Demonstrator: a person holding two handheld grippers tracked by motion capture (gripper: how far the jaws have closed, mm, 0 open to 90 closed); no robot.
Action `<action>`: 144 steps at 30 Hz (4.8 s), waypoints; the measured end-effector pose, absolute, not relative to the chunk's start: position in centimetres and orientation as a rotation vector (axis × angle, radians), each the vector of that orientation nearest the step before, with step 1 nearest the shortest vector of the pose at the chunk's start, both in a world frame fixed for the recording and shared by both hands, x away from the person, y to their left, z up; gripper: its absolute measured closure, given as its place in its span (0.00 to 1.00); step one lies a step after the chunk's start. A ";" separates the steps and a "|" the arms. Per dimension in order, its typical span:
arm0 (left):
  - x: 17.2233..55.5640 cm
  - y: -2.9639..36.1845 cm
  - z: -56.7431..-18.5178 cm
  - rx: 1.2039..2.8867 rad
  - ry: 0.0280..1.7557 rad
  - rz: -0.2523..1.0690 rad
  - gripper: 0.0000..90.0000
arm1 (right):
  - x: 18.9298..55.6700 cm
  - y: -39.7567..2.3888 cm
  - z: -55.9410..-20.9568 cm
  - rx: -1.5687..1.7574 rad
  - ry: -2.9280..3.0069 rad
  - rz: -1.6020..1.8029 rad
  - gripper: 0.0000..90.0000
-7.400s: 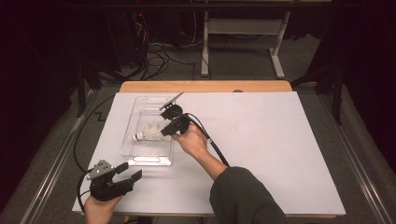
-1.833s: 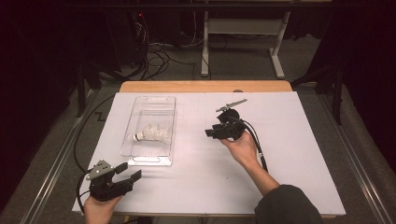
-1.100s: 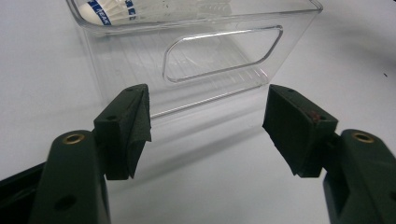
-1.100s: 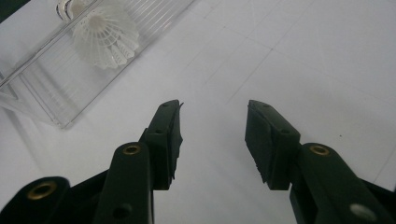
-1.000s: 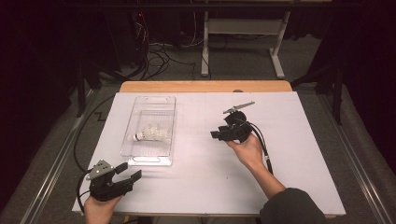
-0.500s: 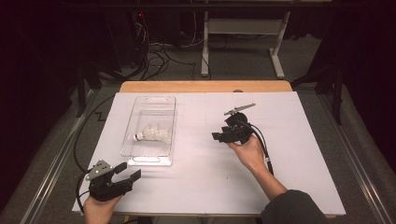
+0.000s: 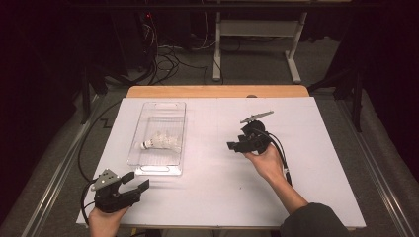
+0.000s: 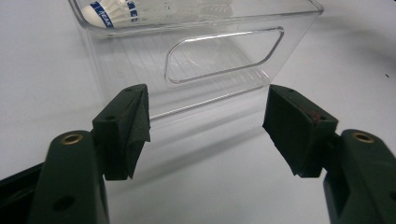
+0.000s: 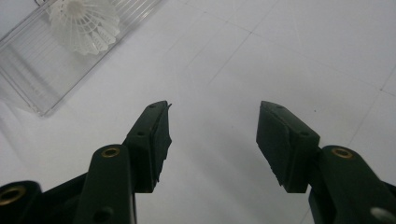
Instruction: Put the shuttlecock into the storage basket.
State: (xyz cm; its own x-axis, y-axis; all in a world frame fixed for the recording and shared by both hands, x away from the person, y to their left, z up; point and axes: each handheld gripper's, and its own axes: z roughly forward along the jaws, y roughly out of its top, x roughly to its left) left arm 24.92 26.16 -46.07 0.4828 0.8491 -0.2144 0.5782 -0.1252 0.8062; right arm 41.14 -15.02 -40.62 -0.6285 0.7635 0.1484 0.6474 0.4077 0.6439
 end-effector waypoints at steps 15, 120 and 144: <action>24.9 26.2 -46.1 1.813 1.204 0.370 0.36 | 40.8 -16.0 -40.8 1.275 2.480 1.031 0.50; 25.0 26.2 -46.1 1.814 1.204 0.370 0.36 | 37.7 -24.2 -42.0 1.402 2.372 1.046 0.50; 24.9 26.2 -46.1 1.814 1.205 0.373 0.36 | 35.8 -26.4 -42.8 1.422 2.343 1.086 0.50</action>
State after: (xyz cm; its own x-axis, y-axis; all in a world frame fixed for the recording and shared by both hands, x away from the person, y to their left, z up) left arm 24.91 26.20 -46.06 0.4799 0.8501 -0.2169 0.5789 -0.1210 0.8064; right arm 35.77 -26.36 -42.77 -0.5201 0.8306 0.1993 0.6889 0.2699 0.6728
